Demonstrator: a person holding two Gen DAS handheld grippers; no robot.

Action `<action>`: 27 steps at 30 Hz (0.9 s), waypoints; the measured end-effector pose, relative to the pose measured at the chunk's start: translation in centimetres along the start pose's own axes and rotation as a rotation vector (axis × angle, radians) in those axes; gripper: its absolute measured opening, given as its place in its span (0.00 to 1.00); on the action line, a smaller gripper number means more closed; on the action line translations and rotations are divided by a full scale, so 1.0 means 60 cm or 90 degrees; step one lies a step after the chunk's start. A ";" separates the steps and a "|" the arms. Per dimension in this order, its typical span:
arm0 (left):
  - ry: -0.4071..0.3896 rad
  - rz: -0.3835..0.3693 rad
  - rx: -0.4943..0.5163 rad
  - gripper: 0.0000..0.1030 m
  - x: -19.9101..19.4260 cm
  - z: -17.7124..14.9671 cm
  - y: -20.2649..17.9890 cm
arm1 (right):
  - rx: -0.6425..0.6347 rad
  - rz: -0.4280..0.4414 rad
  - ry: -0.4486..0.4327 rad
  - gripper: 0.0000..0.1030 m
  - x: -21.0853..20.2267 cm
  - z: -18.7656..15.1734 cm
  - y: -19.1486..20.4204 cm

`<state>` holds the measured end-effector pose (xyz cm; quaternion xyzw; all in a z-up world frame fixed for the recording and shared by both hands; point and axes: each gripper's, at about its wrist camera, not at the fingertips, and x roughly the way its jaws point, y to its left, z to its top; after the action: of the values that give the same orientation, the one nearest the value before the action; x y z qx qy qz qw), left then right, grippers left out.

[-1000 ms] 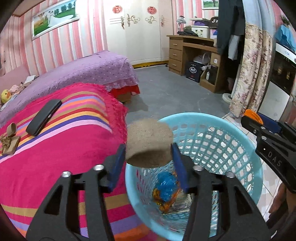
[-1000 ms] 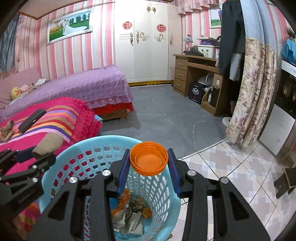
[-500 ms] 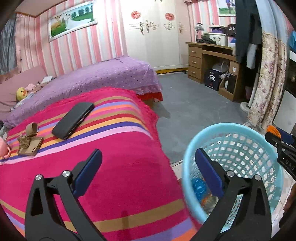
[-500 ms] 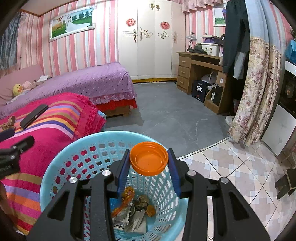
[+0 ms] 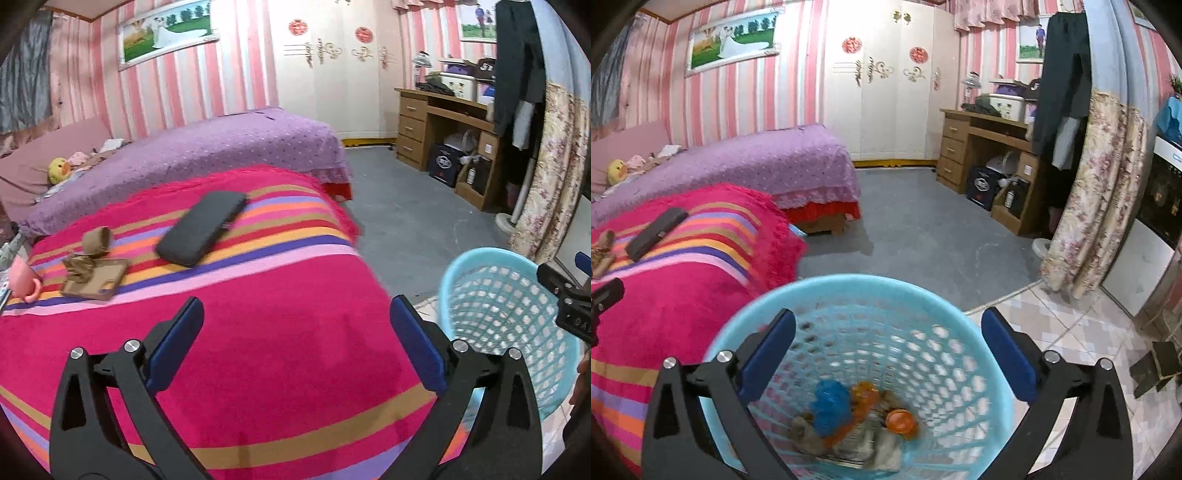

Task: Collect trash
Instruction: 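Move the left tool back over the bed and grasp the crumpled brown paper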

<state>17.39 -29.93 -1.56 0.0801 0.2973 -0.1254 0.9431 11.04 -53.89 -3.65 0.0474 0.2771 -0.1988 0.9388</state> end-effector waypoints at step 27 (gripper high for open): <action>0.084 0.167 -0.114 0.94 0.102 -0.015 0.466 | -0.121 0.181 0.012 0.95 0.054 0.052 0.432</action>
<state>29.69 -4.17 -3.71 0.0417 0.3557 0.0311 0.9332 25.46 -31.86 -3.35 -0.0008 0.2935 -0.0362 0.9553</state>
